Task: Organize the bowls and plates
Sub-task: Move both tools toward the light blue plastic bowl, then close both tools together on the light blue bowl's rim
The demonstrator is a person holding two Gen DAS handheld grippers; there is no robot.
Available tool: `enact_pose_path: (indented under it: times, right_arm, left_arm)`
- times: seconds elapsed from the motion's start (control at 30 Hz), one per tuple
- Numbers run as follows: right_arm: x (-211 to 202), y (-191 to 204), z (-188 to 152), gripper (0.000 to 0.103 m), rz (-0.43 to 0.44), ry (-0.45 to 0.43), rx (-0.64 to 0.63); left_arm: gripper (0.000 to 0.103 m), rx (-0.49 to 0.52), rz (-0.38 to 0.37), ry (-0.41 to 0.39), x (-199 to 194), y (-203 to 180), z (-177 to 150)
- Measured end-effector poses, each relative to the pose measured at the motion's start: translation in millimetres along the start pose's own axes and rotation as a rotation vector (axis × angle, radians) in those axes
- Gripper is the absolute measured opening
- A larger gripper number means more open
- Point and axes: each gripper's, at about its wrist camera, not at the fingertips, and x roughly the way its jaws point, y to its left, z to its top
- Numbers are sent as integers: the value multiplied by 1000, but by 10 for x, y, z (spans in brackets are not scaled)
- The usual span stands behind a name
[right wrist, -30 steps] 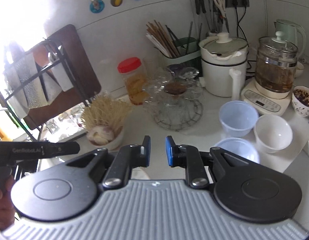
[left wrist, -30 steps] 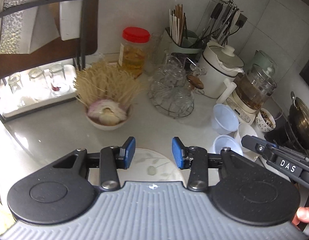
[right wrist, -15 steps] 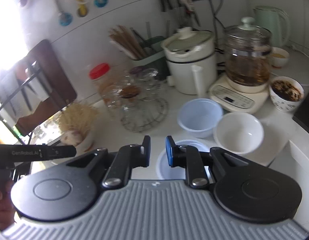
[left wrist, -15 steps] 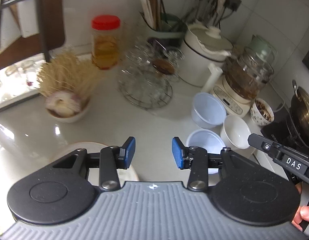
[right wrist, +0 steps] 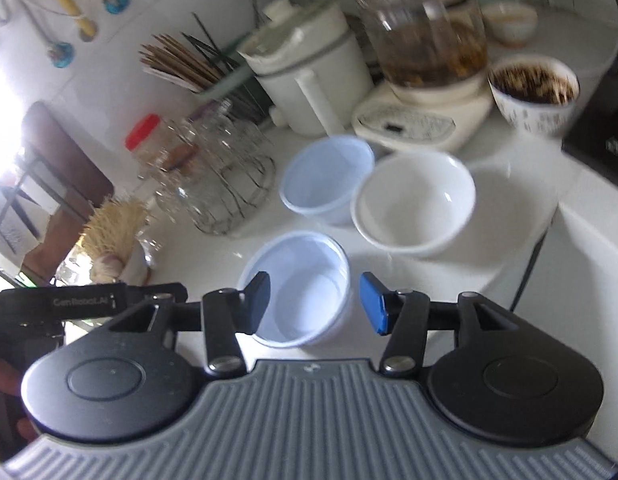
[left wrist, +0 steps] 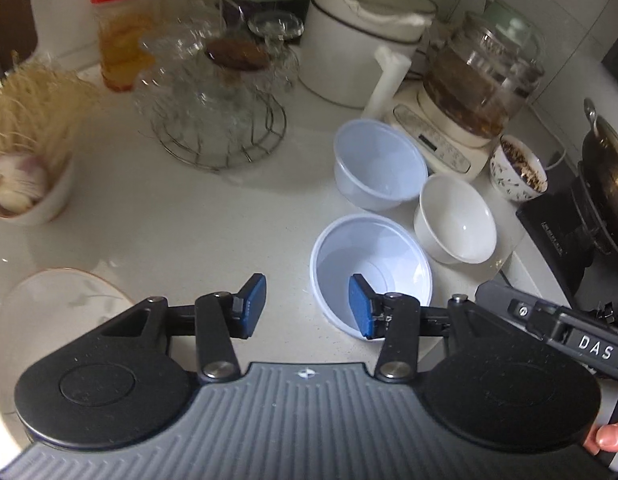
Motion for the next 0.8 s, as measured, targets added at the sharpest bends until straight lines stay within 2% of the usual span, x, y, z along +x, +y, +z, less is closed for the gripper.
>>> enact_pose_path:
  times: [0.13,0.3,0.37,0.47,0.57,0.7,0.8]
  right_arm:
    - [220,-116,-26,52,24,53,30]
    - [440,-184,-28,34,31,84,44]
    - [507,-211,-12,33,34,97,48]
    - [581,-230,6,29,37,110,52]
    - [653,-228,15,22,43,129,43]
    - [697,-240,19,16,53,152,41]
    - [705,-223,19,13,64,160,30]
  left_arm:
    - [51,-58,-36,42,284,49,-10]
    - [50,-112,-49,84,542,141,-16]
    - [48,-124,-50,93,598,161,-14]
    - [43,-122,-50,103,662,163,-14]
    - [34,-141,-62,113,721,173,-12]
    - [19,-156,-72,124,766,164,-9]
    - [12,-143,-72,132,769,130,-1]
